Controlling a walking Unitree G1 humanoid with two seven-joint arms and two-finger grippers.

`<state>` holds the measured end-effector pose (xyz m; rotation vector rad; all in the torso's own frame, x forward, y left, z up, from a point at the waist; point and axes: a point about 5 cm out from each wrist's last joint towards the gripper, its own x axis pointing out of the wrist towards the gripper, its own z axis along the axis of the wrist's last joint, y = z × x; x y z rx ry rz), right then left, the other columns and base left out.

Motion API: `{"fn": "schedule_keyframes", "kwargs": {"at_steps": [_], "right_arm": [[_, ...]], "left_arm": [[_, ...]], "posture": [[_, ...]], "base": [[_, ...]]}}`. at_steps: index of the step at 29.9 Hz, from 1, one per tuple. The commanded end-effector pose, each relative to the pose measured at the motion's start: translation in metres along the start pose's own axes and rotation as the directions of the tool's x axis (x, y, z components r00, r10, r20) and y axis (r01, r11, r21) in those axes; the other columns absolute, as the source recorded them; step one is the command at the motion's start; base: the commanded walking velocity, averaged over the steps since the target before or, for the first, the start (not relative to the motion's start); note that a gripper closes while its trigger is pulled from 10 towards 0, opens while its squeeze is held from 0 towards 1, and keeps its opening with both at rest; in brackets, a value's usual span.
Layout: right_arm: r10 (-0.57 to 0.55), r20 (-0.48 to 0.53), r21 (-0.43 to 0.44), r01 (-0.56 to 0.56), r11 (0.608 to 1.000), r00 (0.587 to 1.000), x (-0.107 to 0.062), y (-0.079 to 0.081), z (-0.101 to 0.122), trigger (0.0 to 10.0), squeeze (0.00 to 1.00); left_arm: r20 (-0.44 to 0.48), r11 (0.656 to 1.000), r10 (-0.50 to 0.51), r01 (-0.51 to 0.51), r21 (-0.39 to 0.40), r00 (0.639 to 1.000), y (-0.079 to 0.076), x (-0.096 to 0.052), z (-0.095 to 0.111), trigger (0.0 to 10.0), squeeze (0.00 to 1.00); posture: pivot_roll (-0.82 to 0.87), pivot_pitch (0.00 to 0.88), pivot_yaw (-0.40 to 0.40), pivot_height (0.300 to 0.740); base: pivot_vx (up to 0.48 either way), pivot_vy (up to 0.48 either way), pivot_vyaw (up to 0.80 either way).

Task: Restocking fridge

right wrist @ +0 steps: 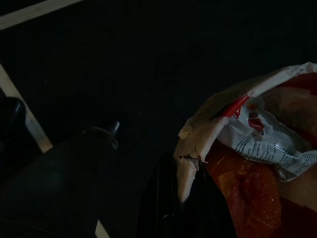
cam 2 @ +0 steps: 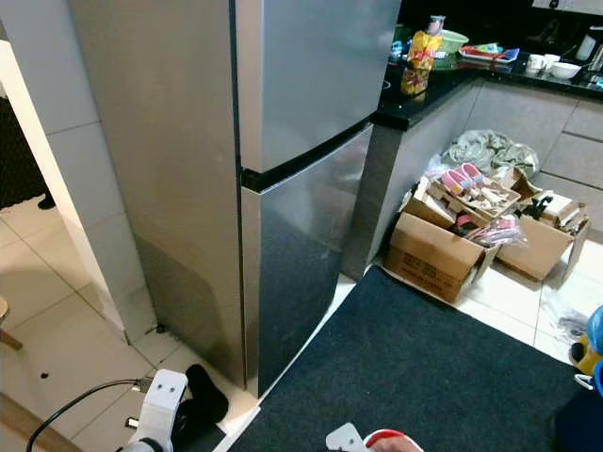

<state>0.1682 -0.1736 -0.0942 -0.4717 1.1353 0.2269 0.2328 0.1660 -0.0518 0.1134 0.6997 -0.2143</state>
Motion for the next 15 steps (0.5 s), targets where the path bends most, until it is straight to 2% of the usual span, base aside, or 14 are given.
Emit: {"fn": "schedule_keyframes", "kwargs": {"at_steps": [1, 15], "right_arm": [[-0.022, 0.022, 0.012, 0.021, 1.000, 1.000, 0.0000, -0.0043, 0.0051, 10.0, 0.00], [-0.023, 0.022, 0.019, 0.023, 1.000, 0.999, 0.0000, -0.0043, 0.0049, 10.0, 0.00]], "left_arm": [[0.004, 1.000, -0.005, 0.005, -0.009, 1.000, -0.0006, 0.0002, 0.0006, 10.0, 0.00], [0.007, 1.000, -0.010, 0.011, -0.010, 1.000, -0.0013, 0.0006, 0.0015, 10.0, 0.00]], "posture": [[0.01, 0.000, -0.034, 0.740], [0.01, 0.000, -0.034, 0.740]], "base": [[0.349, 0.000, 0.00], [0.335, 0.000, 0.00]]}}
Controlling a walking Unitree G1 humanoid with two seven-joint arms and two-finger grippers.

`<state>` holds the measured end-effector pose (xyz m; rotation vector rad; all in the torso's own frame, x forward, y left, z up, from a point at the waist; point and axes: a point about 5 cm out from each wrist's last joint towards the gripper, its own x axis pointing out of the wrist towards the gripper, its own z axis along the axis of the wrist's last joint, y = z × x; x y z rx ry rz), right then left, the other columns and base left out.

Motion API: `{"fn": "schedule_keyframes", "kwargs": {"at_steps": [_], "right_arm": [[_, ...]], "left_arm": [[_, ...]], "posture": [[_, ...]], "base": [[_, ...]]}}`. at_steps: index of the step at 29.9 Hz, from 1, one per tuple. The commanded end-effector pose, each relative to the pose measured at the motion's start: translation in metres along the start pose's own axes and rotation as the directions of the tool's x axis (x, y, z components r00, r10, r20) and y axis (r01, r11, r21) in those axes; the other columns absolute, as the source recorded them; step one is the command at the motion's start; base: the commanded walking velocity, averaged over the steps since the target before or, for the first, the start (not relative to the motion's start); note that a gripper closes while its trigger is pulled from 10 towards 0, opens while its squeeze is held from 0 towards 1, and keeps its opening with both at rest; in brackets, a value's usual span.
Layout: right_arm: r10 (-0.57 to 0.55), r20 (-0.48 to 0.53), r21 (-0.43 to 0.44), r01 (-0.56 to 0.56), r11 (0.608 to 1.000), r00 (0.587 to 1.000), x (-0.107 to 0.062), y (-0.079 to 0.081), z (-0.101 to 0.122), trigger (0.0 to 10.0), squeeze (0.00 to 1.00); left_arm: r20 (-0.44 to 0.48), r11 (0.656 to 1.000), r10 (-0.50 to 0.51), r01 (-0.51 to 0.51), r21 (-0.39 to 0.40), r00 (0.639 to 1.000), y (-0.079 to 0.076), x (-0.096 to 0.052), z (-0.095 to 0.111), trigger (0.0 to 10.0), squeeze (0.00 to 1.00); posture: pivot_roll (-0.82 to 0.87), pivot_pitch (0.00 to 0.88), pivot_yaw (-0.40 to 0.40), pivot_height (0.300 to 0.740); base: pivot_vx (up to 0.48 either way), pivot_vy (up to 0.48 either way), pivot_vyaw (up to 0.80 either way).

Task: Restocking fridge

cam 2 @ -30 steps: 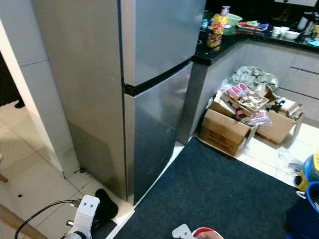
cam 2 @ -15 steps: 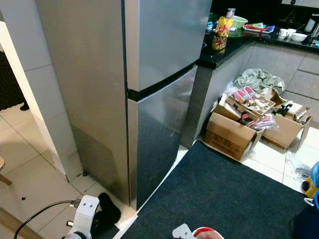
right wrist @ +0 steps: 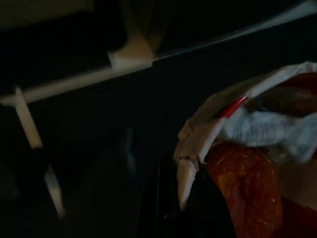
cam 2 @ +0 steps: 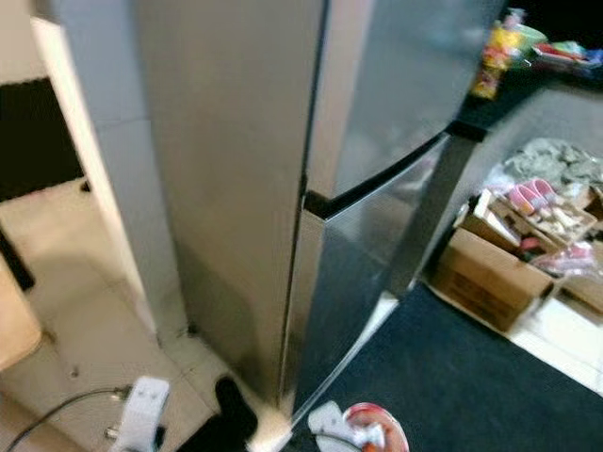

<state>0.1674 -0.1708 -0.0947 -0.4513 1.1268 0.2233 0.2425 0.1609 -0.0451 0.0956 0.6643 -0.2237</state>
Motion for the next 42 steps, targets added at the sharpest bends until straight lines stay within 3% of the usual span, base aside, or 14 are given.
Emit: {"fn": "schedule_keyframes", "kwargs": {"at_steps": [1, 13, 42], "right_arm": [[-0.028, 0.012, 0.002, 0.028, 1.000, 1.000, 0.0001, -0.0071, 0.0045, 10.0, 0.00], [-0.029, 0.011, 0.007, 0.029, 1.000, 1.000, 0.0001, -0.0068, 0.0042, 10.0, 0.00], [-0.024, 0.005, -0.018, 0.024, 1.000, 1.000, 0.0000, -0.0063, 0.0025, 10.0, 0.00]], "left_arm": [[-0.030, 1.000, 0.000, 0.000, 0.001, 1.000, 0.0011, -0.0034, -0.0101, 10.0, 0.00], [-0.024, 0.999, -0.031, 0.032, 0.033, 0.999, -0.0023, -0.0027, -0.0085, 10.0, 0.00], [-0.036, 0.999, -0.028, 0.029, 0.023, 0.999, -0.0027, -0.0036, -0.0125, 10.0, 0.00]], "posture": [[0.01, 0.000, -0.034, 0.740], [0.01, 0.000, -0.030, 0.740], [0.01, 0.000, -0.029, 0.740]], "base": [[0.311, 0.000, 0.00], [0.049, 0.000, 0.00], [0.000, 0.000, 0.00]]}}
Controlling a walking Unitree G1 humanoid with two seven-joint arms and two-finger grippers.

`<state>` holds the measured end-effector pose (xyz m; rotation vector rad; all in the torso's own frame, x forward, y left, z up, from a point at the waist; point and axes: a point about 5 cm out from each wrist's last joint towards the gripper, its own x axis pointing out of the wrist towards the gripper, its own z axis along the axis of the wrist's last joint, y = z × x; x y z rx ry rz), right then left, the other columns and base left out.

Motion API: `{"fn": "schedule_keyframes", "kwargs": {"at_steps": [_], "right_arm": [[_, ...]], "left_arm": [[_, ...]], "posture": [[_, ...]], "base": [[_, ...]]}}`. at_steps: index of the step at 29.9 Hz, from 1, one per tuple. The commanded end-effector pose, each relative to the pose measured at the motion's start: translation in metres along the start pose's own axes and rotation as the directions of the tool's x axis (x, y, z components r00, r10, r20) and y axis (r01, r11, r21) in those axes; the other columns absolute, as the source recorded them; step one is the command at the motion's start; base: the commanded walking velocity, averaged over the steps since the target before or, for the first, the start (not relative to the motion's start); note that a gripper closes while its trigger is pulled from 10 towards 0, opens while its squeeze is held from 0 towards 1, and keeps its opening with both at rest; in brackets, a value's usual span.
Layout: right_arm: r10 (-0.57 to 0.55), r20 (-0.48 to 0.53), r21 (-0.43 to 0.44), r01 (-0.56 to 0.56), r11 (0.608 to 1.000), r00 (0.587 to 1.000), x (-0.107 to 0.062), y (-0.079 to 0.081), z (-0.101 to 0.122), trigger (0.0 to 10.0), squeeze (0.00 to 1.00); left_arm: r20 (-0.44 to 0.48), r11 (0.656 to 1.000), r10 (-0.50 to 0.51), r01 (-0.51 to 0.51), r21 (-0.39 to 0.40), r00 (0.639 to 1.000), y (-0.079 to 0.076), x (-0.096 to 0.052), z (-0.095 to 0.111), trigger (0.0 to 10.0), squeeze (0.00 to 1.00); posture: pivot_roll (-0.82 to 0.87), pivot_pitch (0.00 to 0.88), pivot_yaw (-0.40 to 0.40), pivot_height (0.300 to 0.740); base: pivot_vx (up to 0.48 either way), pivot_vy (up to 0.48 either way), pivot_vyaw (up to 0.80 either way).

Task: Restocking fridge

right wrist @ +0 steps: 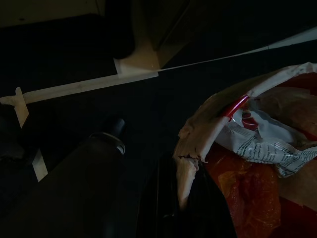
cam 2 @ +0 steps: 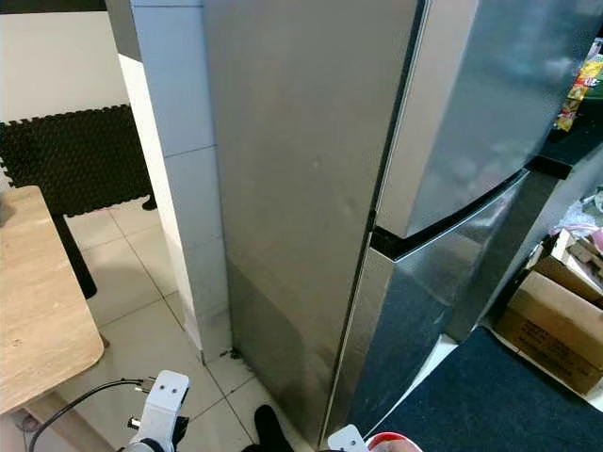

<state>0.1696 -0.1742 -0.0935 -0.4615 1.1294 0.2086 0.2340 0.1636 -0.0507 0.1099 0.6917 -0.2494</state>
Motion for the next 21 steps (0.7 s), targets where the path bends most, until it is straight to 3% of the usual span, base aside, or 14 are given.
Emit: {"fn": "schedule_keyframes", "kwargs": {"at_steps": [1, 21], "right_arm": [[-0.008, 0.012, -0.017, 0.009, 1.000, 1.000, 0.0000, -0.0022, 0.0019, 10.0, 0.00], [-0.006, 0.012, -0.009, 0.006, 1.000, 1.000, 0.0000, -0.0030, 0.0027, 10.0, 0.00]], "left_arm": [[-0.007, 1.000, -0.007, 0.007, 0.004, 1.000, -0.0033, 0.0000, -0.0024, 10.0, 0.00], [0.020, 1.000, 0.014, -0.014, 0.001, 1.000, -0.0014, 0.0006, 0.0021, 10.0, 0.00]], "posture": [[0.01, 0.000, -0.029, 0.740], [0.01, 0.000, -0.032, 0.740]], "base": [[0.000, 0.000, 0.00], [0.000, 0.000, -0.71]]}}
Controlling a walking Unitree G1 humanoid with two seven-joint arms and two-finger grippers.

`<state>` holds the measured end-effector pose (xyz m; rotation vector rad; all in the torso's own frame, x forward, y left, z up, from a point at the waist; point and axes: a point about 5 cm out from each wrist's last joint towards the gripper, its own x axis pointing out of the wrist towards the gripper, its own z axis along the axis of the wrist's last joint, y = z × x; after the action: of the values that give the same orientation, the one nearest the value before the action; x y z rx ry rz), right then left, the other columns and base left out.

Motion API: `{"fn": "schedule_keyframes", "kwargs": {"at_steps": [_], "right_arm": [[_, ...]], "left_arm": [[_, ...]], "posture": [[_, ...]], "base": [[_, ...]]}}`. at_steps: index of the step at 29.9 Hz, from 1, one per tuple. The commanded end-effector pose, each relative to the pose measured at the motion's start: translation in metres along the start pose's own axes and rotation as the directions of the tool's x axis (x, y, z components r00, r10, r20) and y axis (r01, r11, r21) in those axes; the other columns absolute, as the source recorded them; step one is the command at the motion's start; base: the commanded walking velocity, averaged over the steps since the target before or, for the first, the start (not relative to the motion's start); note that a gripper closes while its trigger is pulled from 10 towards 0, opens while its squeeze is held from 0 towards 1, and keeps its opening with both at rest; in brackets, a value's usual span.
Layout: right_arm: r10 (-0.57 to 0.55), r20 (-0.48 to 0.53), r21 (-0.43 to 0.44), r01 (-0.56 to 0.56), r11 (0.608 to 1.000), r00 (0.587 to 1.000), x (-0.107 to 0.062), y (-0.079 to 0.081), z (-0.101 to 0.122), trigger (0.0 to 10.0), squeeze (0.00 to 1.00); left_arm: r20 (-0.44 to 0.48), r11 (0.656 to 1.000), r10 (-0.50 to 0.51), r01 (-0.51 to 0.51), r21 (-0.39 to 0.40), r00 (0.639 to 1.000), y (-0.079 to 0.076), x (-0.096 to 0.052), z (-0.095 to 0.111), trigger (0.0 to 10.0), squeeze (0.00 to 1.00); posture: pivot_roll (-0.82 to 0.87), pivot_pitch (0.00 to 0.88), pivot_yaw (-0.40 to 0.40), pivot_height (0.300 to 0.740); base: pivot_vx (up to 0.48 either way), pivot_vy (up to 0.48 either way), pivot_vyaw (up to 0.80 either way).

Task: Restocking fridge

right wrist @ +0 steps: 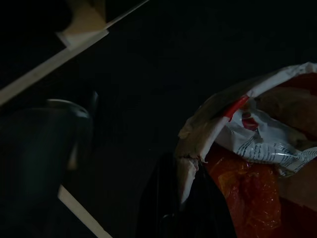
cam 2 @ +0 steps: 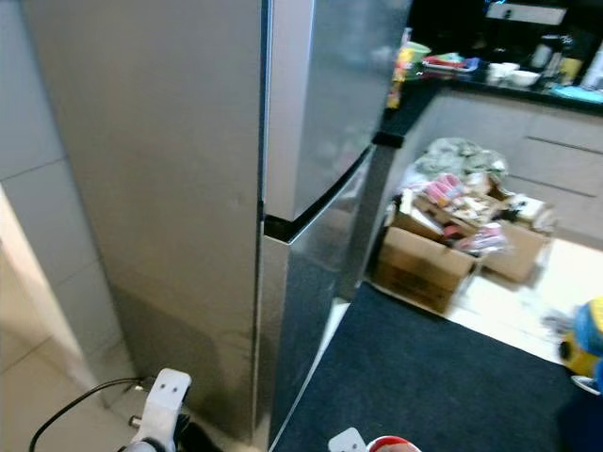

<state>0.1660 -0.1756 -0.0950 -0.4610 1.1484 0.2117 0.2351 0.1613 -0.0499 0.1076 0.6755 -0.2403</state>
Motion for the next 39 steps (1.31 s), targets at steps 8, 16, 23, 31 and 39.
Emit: {"fn": "schedule_keyframes", "kwargs": {"at_steps": [8, 16, 23, 31, 39], "right_arm": [[-0.015, 0.036, -0.016, 0.016, 1.000, 0.999, -0.0001, -0.0045, 0.0077, 10.0, 0.00], [-0.016, 0.035, -0.017, 0.016, 1.000, 0.999, -0.0001, -0.0049, 0.0077, 10.0, 0.00], [-0.016, 0.035, -0.016, 0.017, 1.000, 0.999, 0.0000, -0.0048, 0.0079, 10.0, 0.00], [-0.018, 0.038, -0.017, 0.018, 1.000, 0.999, 0.0000, -0.0043, 0.0084, 10.0, 0.00], [-0.018, 0.039, -0.019, 0.019, 1.000, 0.999, 0.0000, -0.0043, 0.0088, 10.0, 0.00]], "left_arm": [[0.014, 0.999, 0.023, -0.022, -0.035, 1.000, 0.0025, 0.0002, 0.0022, 10.0, 0.00], [0.016, 0.999, 0.020, -0.020, -0.035, 1.000, 0.0016, 0.0006, 0.0031, 10.0, 0.00], [0.015, 0.999, 0.017, -0.017, -0.032, 1.000, 0.0011, 0.0010, 0.0037, 10.0, 0.00], [0.014, 1.000, 0.016, -0.015, -0.027, 1.000, 0.0013, 0.0010, 0.0038, 10.0, 0.00], [0.014, 0.999, 0.032, -0.031, -0.035, 0.999, 0.0035, 0.0008, 0.0042, 10.0, 0.00]], "posture": [[0.01, 0.000, -0.036, 0.740], [0.01, 0.000, -0.036, 0.740], [0.01, 0.000, -0.034, 0.740], [0.01, 0.000, -0.033, 0.740], [0.01, 0.000, -0.033, 0.740]], "base": [[0.000, -0.108, 0.00], [0.000, -0.318, 0.00], [0.000, -0.321, 0.00], [0.000, -0.315, 0.00], [0.000, -0.254, 0.00]]}}
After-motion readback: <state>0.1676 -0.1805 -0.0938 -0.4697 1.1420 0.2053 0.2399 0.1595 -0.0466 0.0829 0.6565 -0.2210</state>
